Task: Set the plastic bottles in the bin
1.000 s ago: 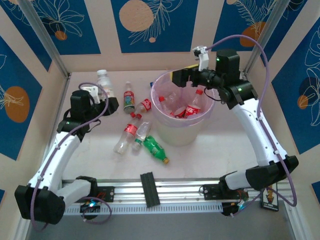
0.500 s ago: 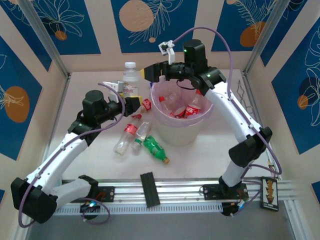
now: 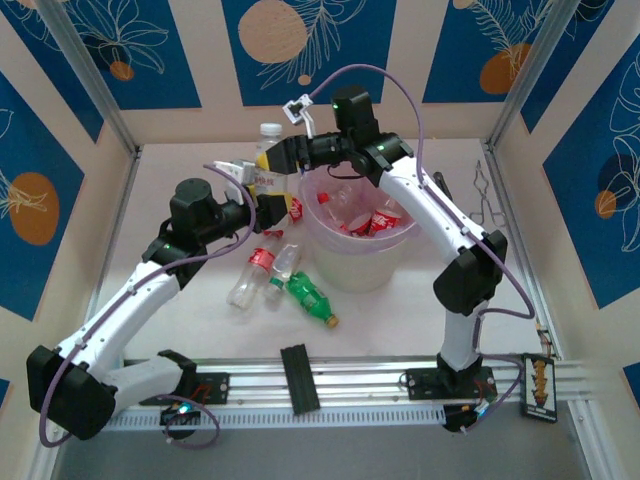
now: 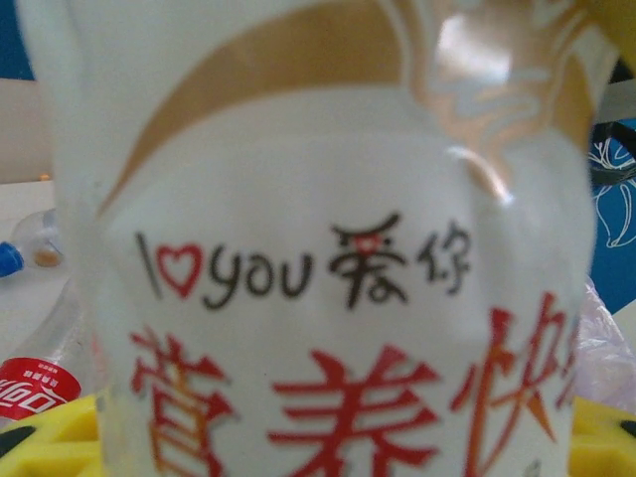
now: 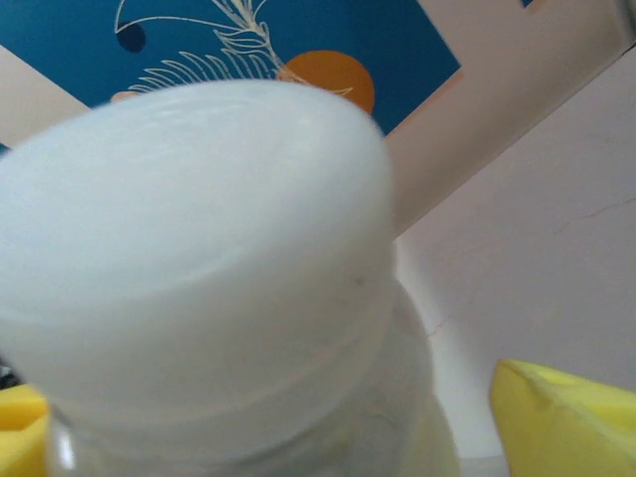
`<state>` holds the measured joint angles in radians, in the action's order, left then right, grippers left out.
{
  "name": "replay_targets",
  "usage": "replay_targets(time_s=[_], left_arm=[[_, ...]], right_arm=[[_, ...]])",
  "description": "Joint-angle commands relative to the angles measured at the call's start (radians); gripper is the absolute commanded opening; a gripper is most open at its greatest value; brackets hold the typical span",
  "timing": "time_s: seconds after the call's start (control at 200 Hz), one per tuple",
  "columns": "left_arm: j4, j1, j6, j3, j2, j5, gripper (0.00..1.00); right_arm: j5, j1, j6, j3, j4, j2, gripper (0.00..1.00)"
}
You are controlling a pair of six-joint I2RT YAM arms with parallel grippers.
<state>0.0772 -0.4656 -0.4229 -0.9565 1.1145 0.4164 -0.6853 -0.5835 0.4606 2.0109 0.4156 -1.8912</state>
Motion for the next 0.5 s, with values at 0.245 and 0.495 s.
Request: replay_targets(time_s=[0.245,0.495], left_arm=[[0.062,-0.009,-0.015,-0.027,0.001,0.005,0.53],[0.079,-0.008,-0.009,0.002,-0.061,-0.001,1.00]], right_arm=[[-0.053,-0.009,-0.006,0.043,-0.001,0.003,0.54],[0.013,0.003,-0.072,0.105,0.033,0.021,0.52]])
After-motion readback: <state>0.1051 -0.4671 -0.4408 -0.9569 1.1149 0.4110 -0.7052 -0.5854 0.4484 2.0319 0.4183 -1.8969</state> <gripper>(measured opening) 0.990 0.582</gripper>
